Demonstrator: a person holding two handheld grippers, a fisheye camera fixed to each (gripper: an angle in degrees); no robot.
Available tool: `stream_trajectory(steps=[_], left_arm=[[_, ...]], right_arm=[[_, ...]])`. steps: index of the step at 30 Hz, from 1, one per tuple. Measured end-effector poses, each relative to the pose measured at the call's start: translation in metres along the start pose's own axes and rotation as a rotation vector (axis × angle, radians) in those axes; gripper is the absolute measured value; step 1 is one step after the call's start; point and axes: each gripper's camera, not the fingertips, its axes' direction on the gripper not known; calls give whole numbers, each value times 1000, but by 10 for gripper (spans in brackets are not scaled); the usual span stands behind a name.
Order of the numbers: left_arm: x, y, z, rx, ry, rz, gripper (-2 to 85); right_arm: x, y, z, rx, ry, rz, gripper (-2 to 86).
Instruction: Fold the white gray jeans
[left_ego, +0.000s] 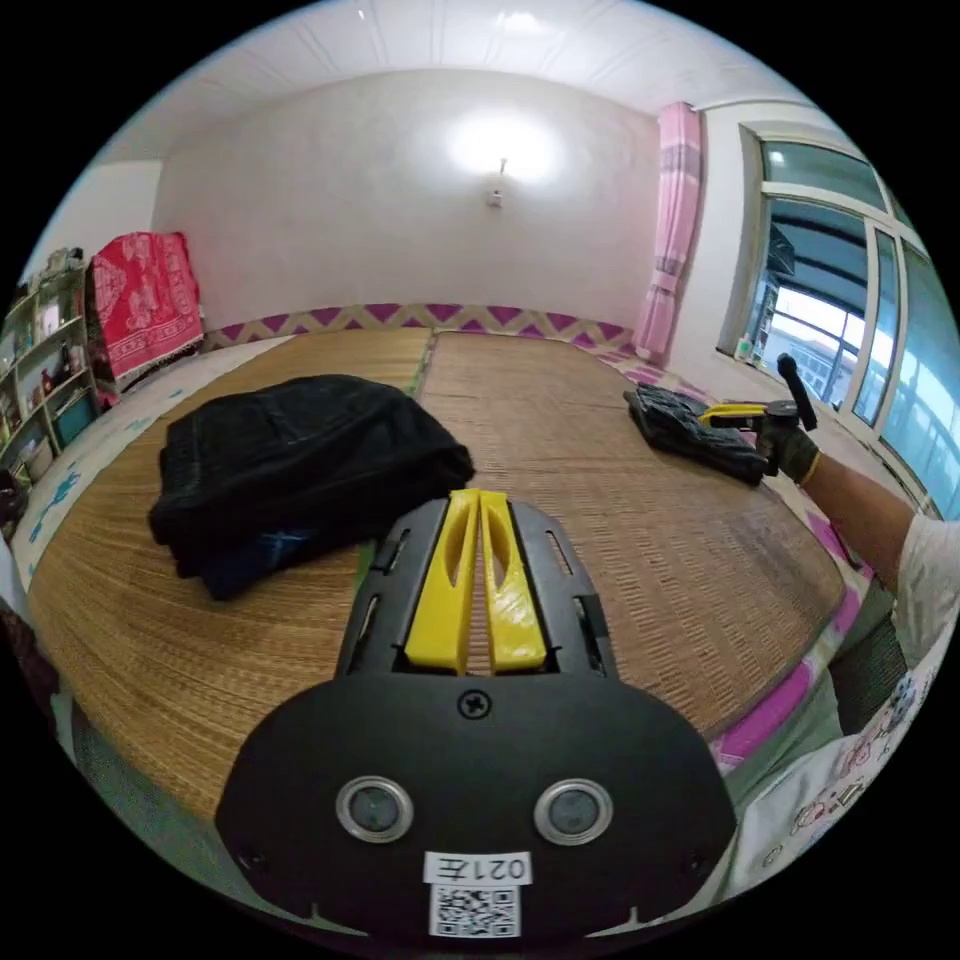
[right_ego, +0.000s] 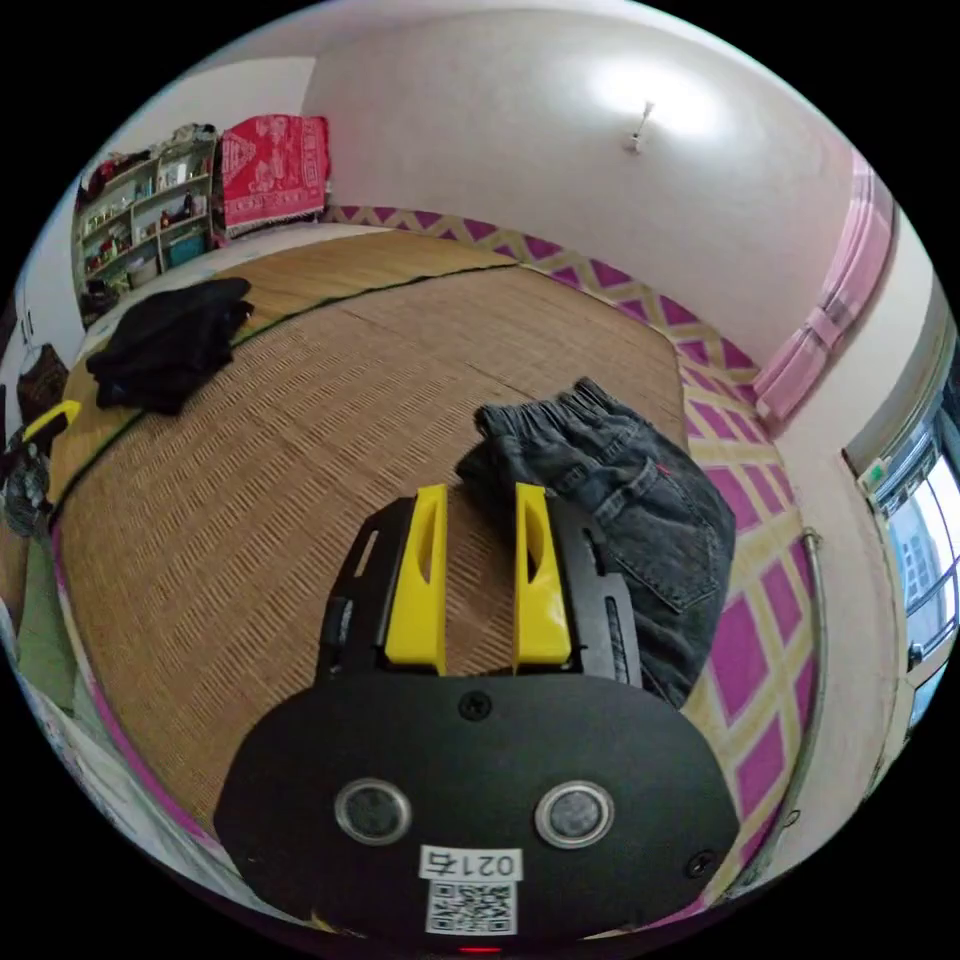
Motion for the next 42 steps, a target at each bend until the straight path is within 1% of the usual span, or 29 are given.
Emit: stream_trajectory(steps=[2, 5, 7, 13, 15, 18, 19, 21, 24, 26, 28, 30, 33, 35, 36, 38, 40, 41, 42], left_arm=[[22, 5, 12, -37, 69, 6, -6], [47, 15, 29, -79, 128, -46, 10], [62, 20, 40, -120, 184, -59, 29], [91, 35, 47, -162, 172, -49, -6], [96, 40, 47, -168, 162, -45, -8], [100, 51, 47, -182, 145, -42, -9], [99, 54, 46, -183, 148, -55, -9], [97, 59, 45, -186, 162, -75, -9], [96, 66, 42, -183, 168, -89, -9], [98, 70, 40, -181, 178, -82, -9], [102, 74, 39, -182, 212, -70, -9], [106, 78, 37, -171, 244, -67, -9], [112, 85, 33, -154, 303, -78, -10], [115, 91, 29, -147, 328, -89, -10], [118, 96, 27, -154, 346, -91, -10], [120, 103, 23, -166, 371, -96, -10], [121, 113, 19, -189, 392, -108, -10], [121, 115, 19, -201, 391, -108, -10], [122, 118, 17, -216, 383, -104, -9]], right_arm=[[2, 10, 8, -33, 76, -54, 118], [-14, 10, 20, 13, 167, -180, 131], [-24, 3, 30, 15, 182, -237, 136], [-48, -26, 73, -57, 191, -339, 135], [-53, -29, 84, -80, 247, -358, 125], [-58, -30, 82, -82, 285, -374, 75], [-54, -33, 74, -72, 264, -329, 56], [-38, -39, 57, -61, 175, -221, 47], [-6, -43, 14, 3, 59, -52, 37], [20, -41, -31, 52, -27, 69, 32], [27, -33, -68, 82, -89, 87, 31], [17, -23, -105, 99, -134, 46, 30], [-30, -6, -150, 95, -248, -33, 35], [-95, 6, -164, 48, -306, -120, 51], [-113, 8, -164, 27, -321, -140, 55], [-187, 22, -159, -57, -396, -230, 73], [-235, 35, -146, -129, -460, -281, 86], [-258, 43, -137, -155, -522, -287, 94], [-265, 48, -134, -152, -534, -270, 98]])
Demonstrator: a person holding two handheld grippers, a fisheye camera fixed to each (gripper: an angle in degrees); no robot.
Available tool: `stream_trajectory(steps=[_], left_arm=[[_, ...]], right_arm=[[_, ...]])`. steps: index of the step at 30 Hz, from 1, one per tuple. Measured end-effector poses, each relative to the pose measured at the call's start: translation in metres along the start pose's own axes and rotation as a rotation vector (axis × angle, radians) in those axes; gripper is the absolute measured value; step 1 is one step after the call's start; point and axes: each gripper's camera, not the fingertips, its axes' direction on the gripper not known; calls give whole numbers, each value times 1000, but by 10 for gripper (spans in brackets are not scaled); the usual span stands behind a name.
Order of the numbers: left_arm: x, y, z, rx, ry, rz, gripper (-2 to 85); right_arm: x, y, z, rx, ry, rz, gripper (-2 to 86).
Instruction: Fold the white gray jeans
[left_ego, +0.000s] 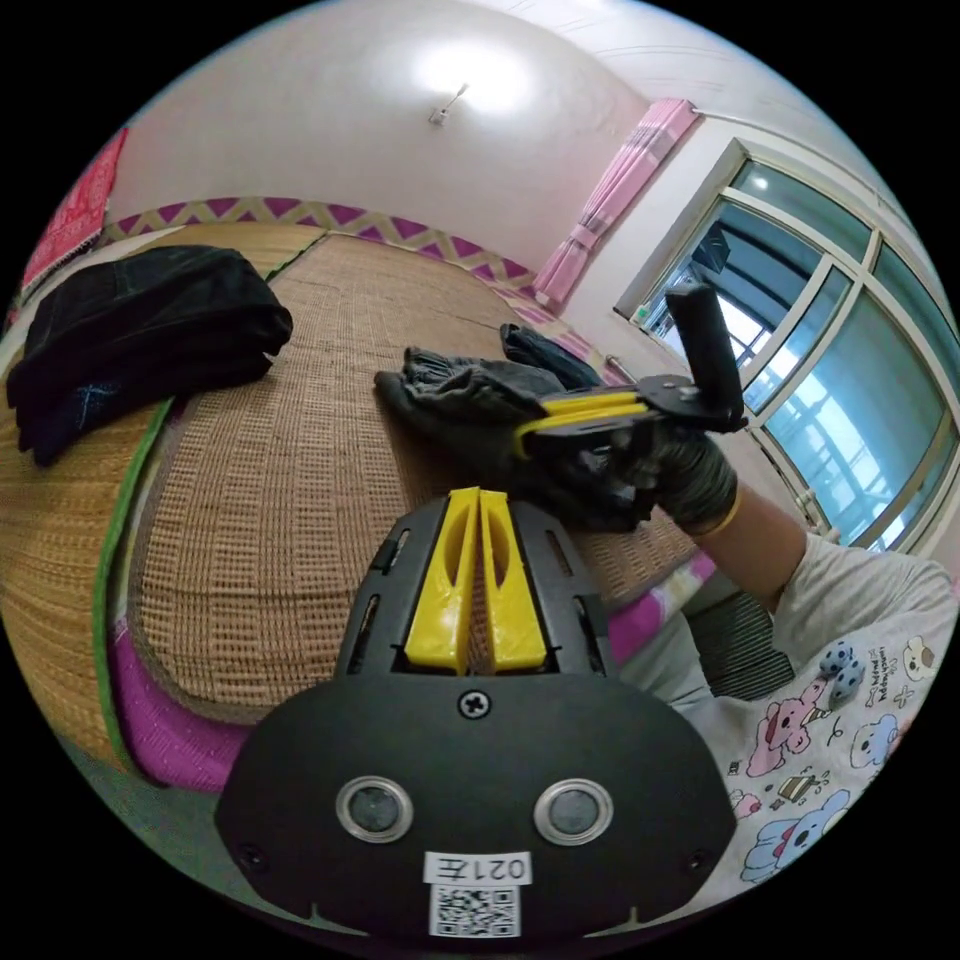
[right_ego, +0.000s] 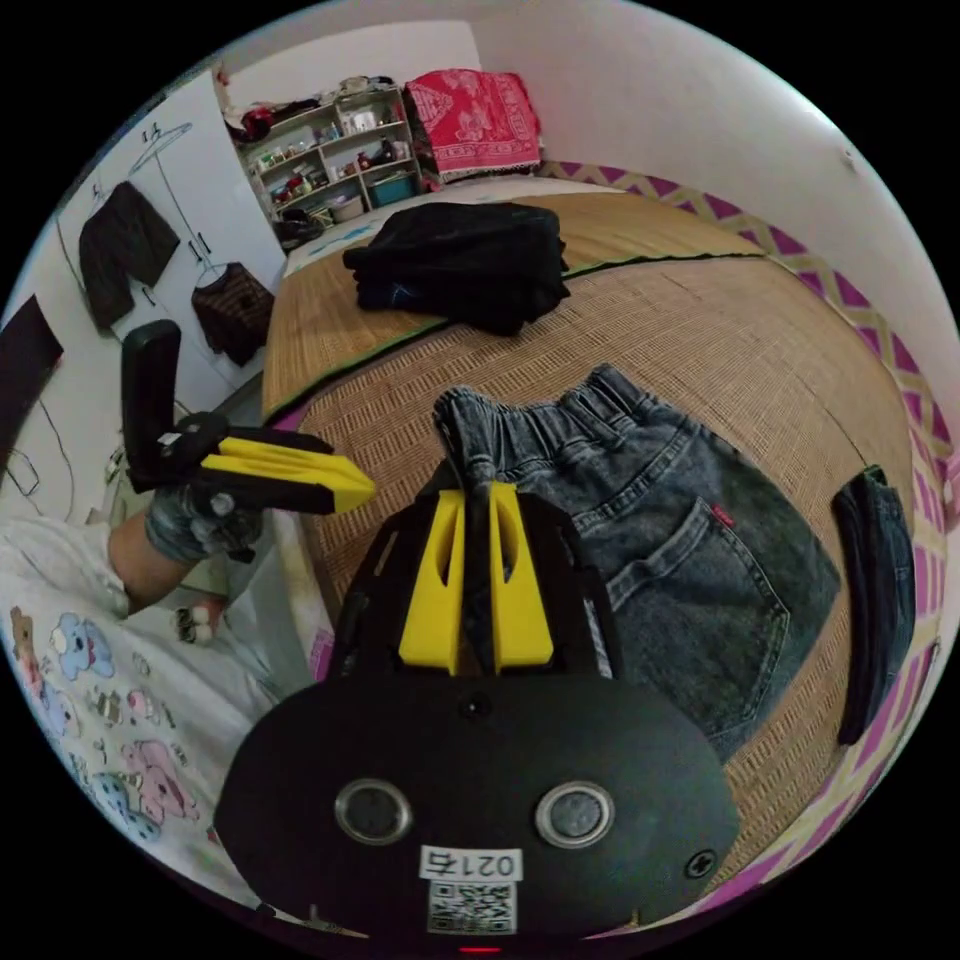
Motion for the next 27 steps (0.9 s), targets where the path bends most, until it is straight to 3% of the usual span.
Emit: stream_trajectory(steps=[6, 11, 16, 18, 20, 23, 27], left_arm=[[-5, 34, -18, 58, -33, -48, -9], [-21, 62, -15, 49, -10, -138, -9], [-20, 71, -14, 42, -27, -143, -9], [-18, 72, -14, 43, -39, -134, -9], [-17, 72, -15, 47, -46, -131, -9], [-16, 72, -11, 48, -39, -136, -9], [-11, 64, 5, 40, -12, -135, -9]], right_arm=[[-38, 32, -7, 91, 150, -62, 132], [-76, 46, 3, 52, 327, -182, 154], [-77, 38, 17, 49, 549, -131, 130], [-65, 36, 9, 47, 496, -69, 77], [-28, 47, -36, 164, 361, 107, 48], [46, 76, -108, 315, 36, 305, 22], [118, 139, -211, 518, -44, 431, 24]])
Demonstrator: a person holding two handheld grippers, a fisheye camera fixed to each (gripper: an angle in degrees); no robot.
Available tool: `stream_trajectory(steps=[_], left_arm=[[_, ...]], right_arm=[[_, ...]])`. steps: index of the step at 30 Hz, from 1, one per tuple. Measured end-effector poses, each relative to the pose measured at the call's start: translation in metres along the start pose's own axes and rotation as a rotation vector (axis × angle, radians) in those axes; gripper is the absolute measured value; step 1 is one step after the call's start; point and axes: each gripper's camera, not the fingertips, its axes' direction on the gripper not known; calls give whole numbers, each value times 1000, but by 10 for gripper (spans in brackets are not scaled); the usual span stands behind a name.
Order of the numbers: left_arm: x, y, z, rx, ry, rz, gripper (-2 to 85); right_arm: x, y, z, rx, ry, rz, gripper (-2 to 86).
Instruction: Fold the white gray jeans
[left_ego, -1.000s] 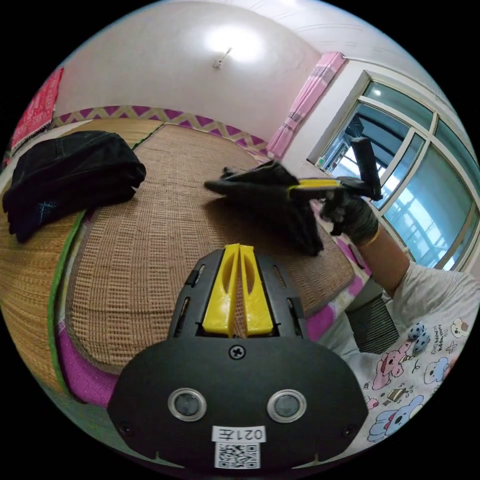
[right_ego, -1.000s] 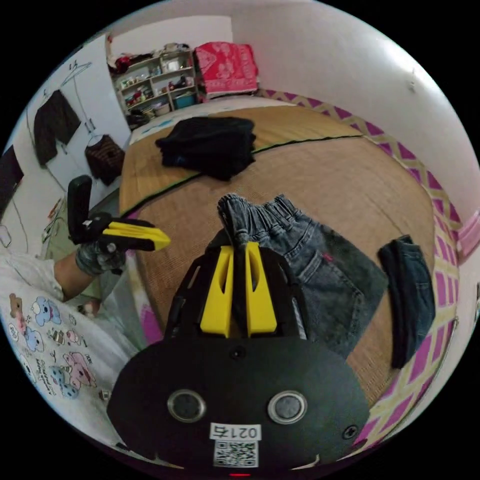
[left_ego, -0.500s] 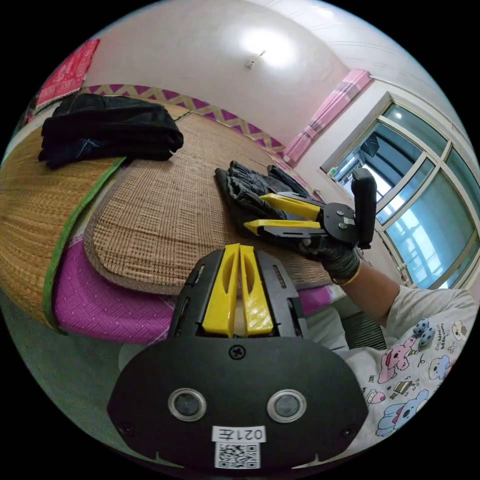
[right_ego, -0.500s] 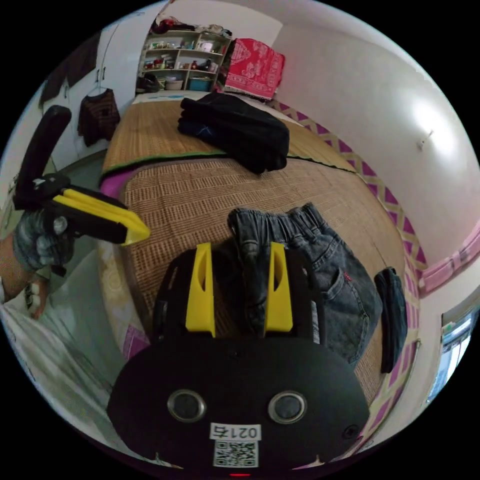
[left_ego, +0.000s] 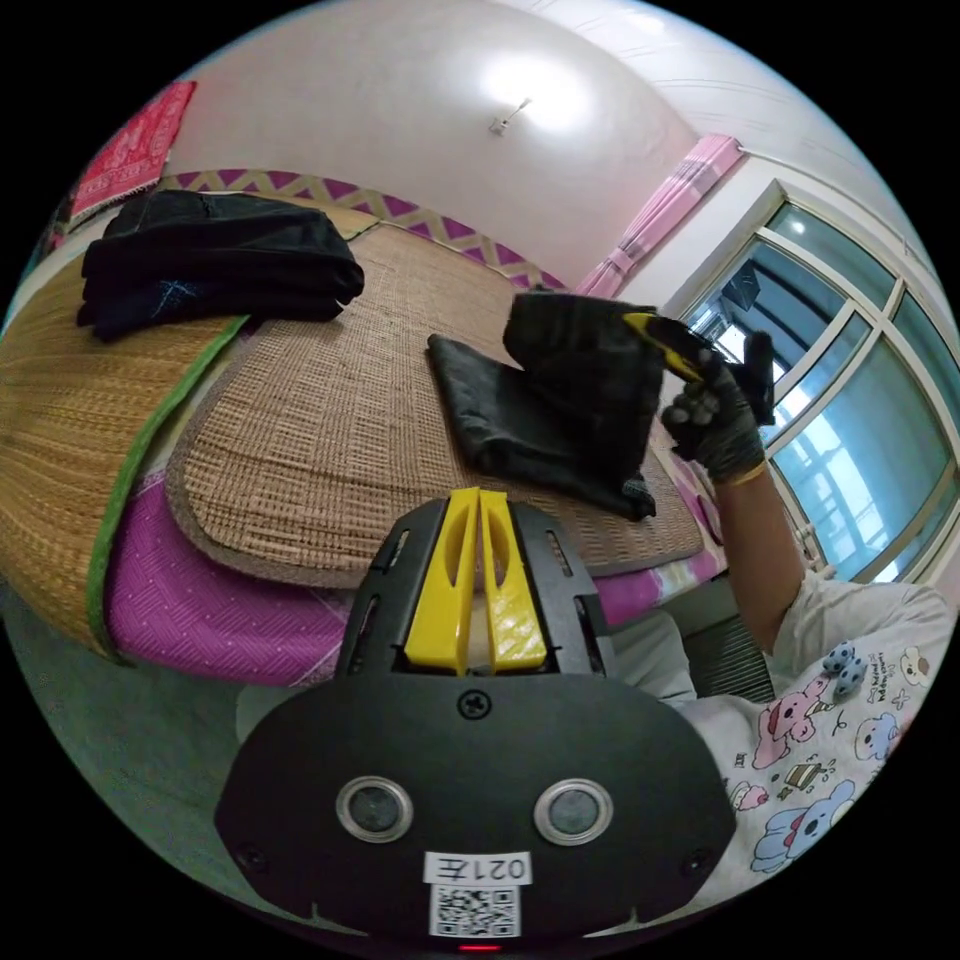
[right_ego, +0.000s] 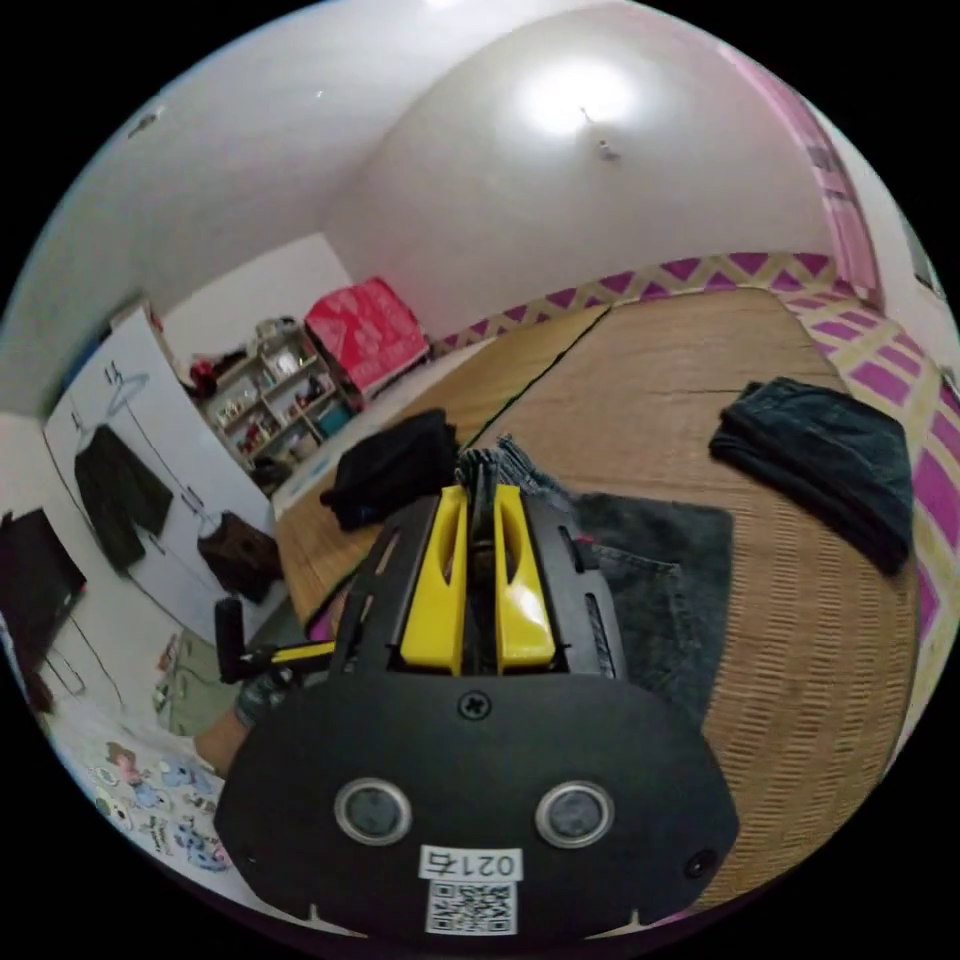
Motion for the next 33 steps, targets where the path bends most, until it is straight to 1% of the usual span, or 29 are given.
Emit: stream_trajectory(steps=[2, 3, 4, 5, 6, 8, 9, 10, 11, 12, 14, 15, 17, 19, 21, 24, 26, 27, 29, 30, 31, 32, 33], left_arm=[[4, -6, 9, -1, 17, 4, -9], [6, -11, 17, -6, 28, 5, -9], [8, -16, 25, -8, 44, -1, -9], [9, -19, 29, -8, 52, -3, -9], [10, -25, 37, -9, 59, -8, -9], [12, -35, 48, -4, 53, -24, -8], [12, -40, 54, 6, 41, -35, -8], [10, -46, 60, 14, 24, -57, -7], [9, -48, 64, 16, 16, -70, -7], [5, -52, 72, 10, -1, -101, -7], [-4, -56, 86, -32, -36, -155, -9], [-13, -57, 94, -76, -30, -223, -9], [-19, -57, 98, -76, 19, -262, -9], [-17, -58, 103, -76, 30, -268, -9], [-11, -60, 106, -82, 5, -253, -9], [-5, -61, 112, -81, 7, -253, -9], [-2, -62, 114, -78, 20, -258, -9], [3, -62, 116, -79, 14, -250, -9], [15, -64, 119, -82, 6, -198, -9], [33, -65, 117, -56, -23, -110, -9], [59, -65, 115, -22, -64, 14, -8], [73, -66, 115, -17, -75, 78, -8], [104, -67, 118, -13, -66, 201, -6]], right_arm=[[56, -1, -93, 137, -1, 96, 33], [71, 2, -116, 169, 5, 121, 33], [100, 9, -160, 227, 19, 170, 35], [129, 20, -203, 285, 53, 222, 36], [143, 27, -223, 311, 79, 248, 37], [200, 59, -290, 390, 217, 361, 38], [216, 68, -302, 393, 255, 395, 38], [249, 85, -318, 375, 314, 467, 39], [286, 106, -327, 357, 331, 549, 39], [305, 117, -328, 344, 327, 591, 38], [379, 162, -320, 238, 263, 831, 36], [393, 173, -317, 213, 244, 883, 35], [419, 197, -320, 271, 114, 940, 34], [420, 189, -326, 261, 119, 922, 35], [414, 177, -334, 243, 170, 878, 36], [409, 174, -358, 267, 264, 883, 40], [405, 175, -367, 215, 381, 876, 48], [402, 173, -367, 188, 401, 858, 51], [371, 159, -365, 125, 540, 757, 63], [358, 152, -364, 122, 596, 711, 66], [328, 137, -360, 117, 730, 603, 72], [295, 121, -349, 113, 848, 460, 75], [279, 113, -341, 107, 887, 389, 77]])
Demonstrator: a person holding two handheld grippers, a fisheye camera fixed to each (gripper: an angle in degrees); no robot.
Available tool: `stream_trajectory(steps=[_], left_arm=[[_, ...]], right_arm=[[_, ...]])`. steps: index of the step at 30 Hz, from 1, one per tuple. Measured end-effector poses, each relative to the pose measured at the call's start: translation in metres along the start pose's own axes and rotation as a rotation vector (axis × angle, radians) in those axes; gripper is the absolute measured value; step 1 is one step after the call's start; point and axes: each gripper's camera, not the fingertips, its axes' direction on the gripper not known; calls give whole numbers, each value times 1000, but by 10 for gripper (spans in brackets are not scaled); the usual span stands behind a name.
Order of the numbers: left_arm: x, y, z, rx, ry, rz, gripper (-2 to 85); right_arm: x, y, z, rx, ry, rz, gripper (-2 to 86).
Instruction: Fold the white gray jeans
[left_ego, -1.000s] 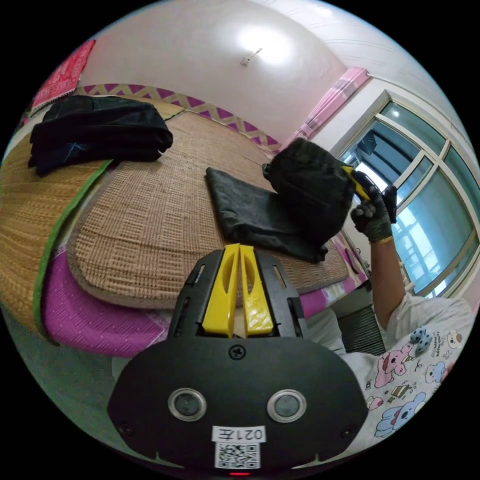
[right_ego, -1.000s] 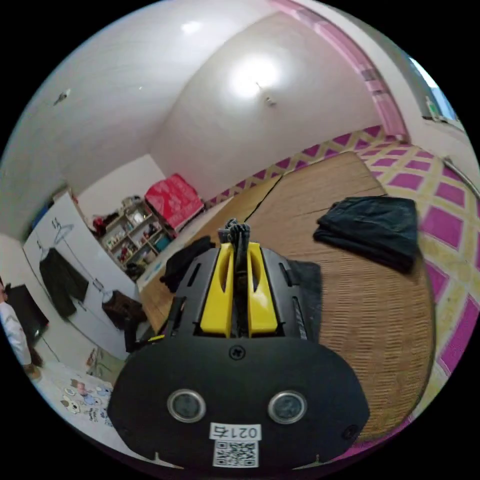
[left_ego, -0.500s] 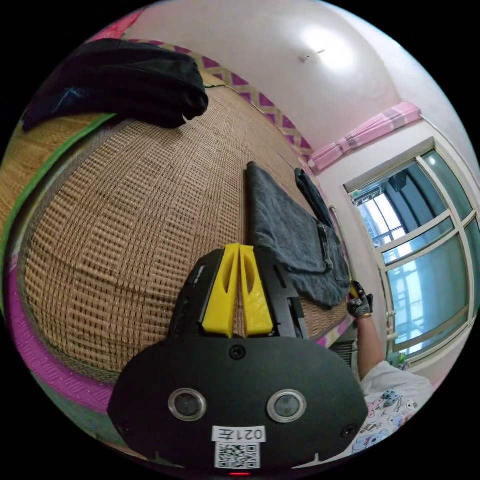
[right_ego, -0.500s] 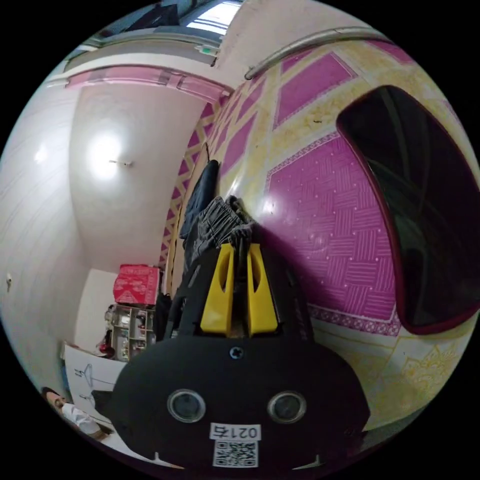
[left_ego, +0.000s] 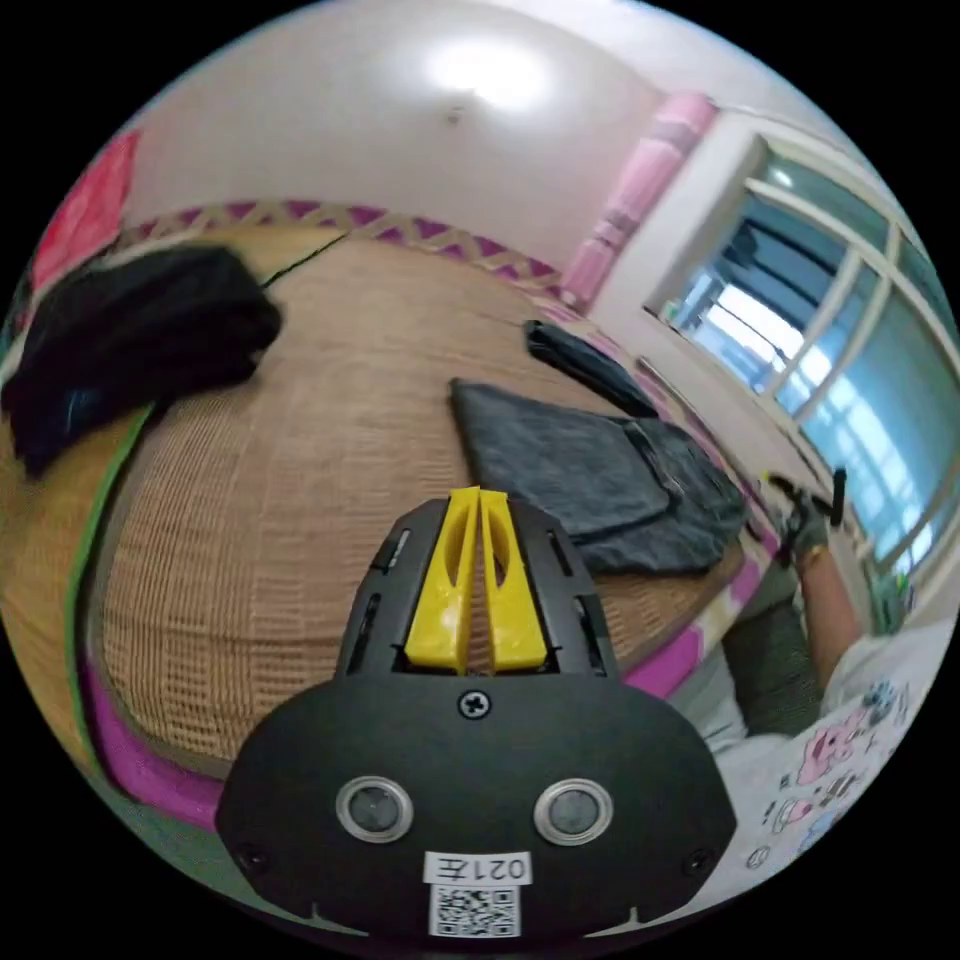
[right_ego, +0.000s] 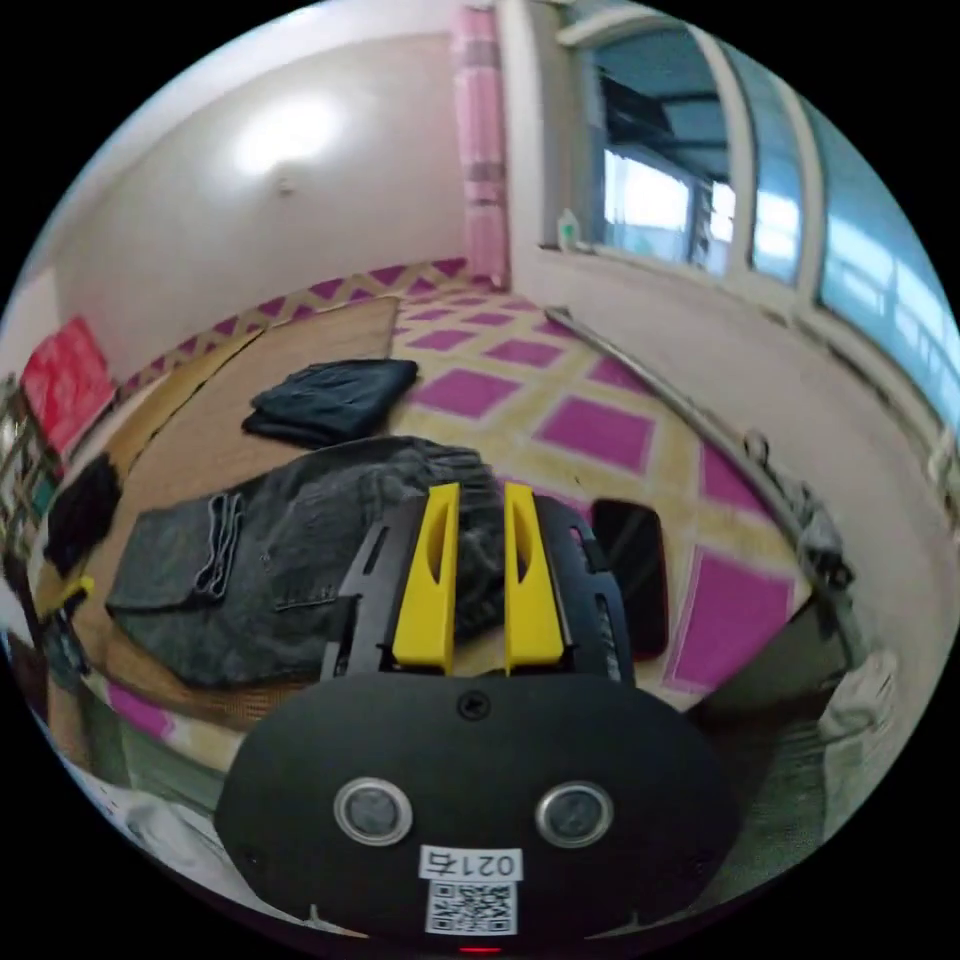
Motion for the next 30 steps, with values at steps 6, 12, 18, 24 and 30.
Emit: stream_trajectory(steps=[6, 12, 18, 24, 30], left_arm=[[144, -32, 51, -78, 91, 474, 44], [222, -49, 130, -217, 73, 607, 84], [247, -49, 162, -307, 22, 674, 82], [205, -75, 133, -220, 145, 436, 33], [77, -105, -10, 120, 173, 165, 23]], right_arm=[[-150, -3, 20, -37, -192, -393, 102], [-212, 3, 104, -204, -182, -417, 112], [-226, 11, 119, -229, -168, -396, 111], [-235, 14, 119, -238, -176, -387, 111], [-240, 16, 115, -242, -189, -375, 110]])
